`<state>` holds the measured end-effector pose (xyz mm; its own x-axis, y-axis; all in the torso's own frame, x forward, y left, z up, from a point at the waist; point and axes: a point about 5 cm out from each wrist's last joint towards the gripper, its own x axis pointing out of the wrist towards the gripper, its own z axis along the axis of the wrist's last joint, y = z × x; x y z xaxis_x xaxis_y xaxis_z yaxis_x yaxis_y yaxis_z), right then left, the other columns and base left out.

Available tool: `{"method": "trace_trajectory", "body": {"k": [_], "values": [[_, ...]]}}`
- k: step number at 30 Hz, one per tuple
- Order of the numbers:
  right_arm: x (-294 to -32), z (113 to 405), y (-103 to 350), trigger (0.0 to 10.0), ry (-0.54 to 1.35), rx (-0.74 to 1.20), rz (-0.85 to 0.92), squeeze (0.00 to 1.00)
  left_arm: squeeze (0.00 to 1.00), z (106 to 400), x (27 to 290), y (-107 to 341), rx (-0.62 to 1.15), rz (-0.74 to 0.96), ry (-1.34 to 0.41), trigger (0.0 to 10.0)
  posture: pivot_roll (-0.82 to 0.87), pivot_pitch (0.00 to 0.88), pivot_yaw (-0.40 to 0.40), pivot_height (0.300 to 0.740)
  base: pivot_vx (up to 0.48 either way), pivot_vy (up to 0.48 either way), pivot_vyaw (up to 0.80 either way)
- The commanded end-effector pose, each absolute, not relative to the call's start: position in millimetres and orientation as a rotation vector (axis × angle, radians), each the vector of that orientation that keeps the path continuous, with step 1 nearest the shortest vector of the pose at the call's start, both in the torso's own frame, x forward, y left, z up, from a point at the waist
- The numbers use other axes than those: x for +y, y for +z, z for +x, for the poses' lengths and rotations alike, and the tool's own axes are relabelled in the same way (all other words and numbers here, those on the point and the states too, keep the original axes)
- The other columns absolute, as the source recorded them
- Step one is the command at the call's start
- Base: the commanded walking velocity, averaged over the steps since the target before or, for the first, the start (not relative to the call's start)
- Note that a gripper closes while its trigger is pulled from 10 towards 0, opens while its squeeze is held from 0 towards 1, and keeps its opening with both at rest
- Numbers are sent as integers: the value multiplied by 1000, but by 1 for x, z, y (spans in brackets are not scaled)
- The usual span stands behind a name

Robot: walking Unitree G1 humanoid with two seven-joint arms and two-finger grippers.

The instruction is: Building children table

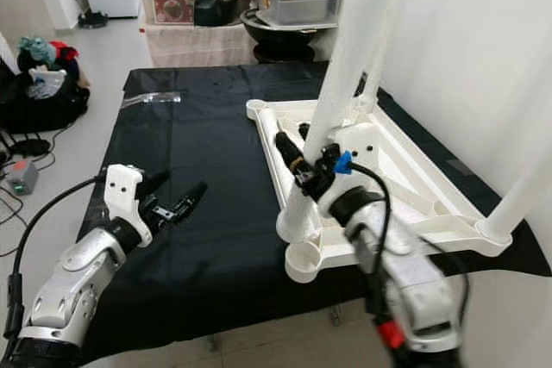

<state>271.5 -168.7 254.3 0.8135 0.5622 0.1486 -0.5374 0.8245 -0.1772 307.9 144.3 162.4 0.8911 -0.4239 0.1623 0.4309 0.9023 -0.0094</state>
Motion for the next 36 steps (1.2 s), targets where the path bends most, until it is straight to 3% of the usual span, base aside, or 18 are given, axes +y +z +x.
{"method": "trace_trajectory", "body": {"k": [1, 5, 9, 16, 36], "values": [[-163, 269, 257, 10000, 644, -212, -119, 0, 0, 308, 143, 158, -143, -33, -448, 10000, 16, 0, -30, 740, 0, 0, 0], [-178, 272, 260, 10000, 719, -148, -184, 0, 0, 307, 142, 157, -144, -34, -449, 10000, 22, 0, -43, 740, 0, 0, 0], [-187, 279, 258, 10000, 730, -117, -133, 0, 0, 306, 142, 156, -141, -41, -446, 10000, 31, 0, -50, 740, 0, 0, 0], [-183, 281, 251, 10000, 774, -104, -36, 0, 0, 306, 140, 156, -140, -46, -448, 10000, 34, 0, -50, 740, 0, 0, 0], [-181, 270, 219, 10000, 951, 18, -29, 0, 0, 304, 143, 153, -121, -51, -446, 10000, 46, 0, -51, 740, 0, 0, 0]]}}
